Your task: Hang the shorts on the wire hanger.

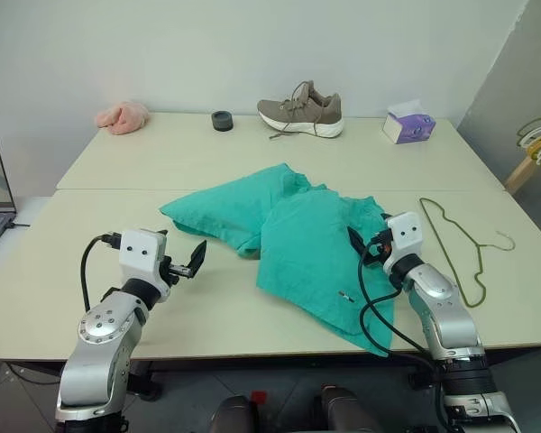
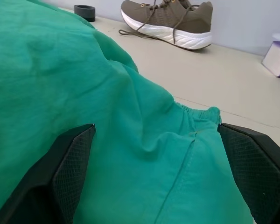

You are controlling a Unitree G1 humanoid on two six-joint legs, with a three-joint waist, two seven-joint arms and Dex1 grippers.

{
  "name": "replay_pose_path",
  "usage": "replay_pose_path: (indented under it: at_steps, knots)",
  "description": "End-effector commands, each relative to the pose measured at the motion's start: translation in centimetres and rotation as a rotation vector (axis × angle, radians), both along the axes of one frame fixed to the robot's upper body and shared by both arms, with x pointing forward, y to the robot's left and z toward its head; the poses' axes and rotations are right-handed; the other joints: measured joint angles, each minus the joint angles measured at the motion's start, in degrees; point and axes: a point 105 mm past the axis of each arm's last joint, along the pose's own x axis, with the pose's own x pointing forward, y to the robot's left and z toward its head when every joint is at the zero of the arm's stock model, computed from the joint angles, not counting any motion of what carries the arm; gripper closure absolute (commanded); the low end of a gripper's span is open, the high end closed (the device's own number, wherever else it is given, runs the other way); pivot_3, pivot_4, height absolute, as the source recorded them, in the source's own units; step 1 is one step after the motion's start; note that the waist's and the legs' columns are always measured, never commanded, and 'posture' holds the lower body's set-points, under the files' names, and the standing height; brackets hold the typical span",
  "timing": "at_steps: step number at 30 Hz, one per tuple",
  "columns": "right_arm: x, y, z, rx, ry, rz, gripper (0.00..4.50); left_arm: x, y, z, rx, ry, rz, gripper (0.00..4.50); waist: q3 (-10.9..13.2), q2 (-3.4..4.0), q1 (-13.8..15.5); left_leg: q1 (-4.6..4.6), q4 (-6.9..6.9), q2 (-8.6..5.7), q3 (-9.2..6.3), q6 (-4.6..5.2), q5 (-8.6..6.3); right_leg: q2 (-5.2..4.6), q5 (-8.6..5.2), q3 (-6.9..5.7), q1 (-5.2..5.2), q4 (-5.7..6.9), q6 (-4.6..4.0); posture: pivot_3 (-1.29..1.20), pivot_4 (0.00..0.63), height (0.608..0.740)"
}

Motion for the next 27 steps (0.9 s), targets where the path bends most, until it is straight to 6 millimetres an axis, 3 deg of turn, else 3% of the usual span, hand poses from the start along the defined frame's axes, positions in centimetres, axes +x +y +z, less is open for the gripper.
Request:
replay_pose_path:
  at_steps: [1,6,11,21,27]
  knots:
    - [0.1,0.1,1.3,0.008,-0.044,0.025,0.02,-0.1,-0.5,1.2,0.017,-0.051,-0.015,0.19,0.0,0.0,0.0,0.0,0.0,0.0,0.0,0.0,0.0,0.0,0.0,0.0,0.0,0.0,0.0,0.06,0.082,0.74]
    - [0.0,0.3,1.4,0.007,-0.048,0.036,0.02,-0.1,-0.7,1.1,0.018,-0.048,-0.022,0.19,0.0,0.03,0.0,-0.04,-0.01,-0.06,-0.2,0.0,0.0,-0.17,0.0,-0.16,0.09,-0.04,0.0,0.06,0.085,0.74]
    - [0.0,0.1,1.5,0.013,-0.047,0.02,0.02,-0.1,-0.7,1.0,0.018,-0.047,-0.025,0.19,0.1,0.09,0.1,-0.32,0.04,-0.26,-1.28,0.03,0.05,-0.49,-0.06,-1.25,0.35,-0.15,-0.1,0.06,0.086,0.74]
    - [-0.3,0.3,1.4,-0.002,-0.041,0.043,0.02,0.0,-0.9,1.0,0.007,-0.045,-0.037,0.19,0.1,0.18,0.6,-0.21,-0.1,-0.14,-1.26,0.03,0.05,-0.31,-0.25,-1.22,0.3,-0.02,-0.42,0.04,0.087,0.74]
    - [-1.2,0.6,3.1,-0.025,-0.049,0.188,0.02,-0.2,-2.1,2.0,-0.057,-0.08,-0.164,0.19,0.2,0.3,0.5,-0.22,-0.09,-0.17,-1.23,0.03,0.05,-0.32,-0.25,-1.2,0.3,-0.03,-0.41,0.01,0.086,0.74]
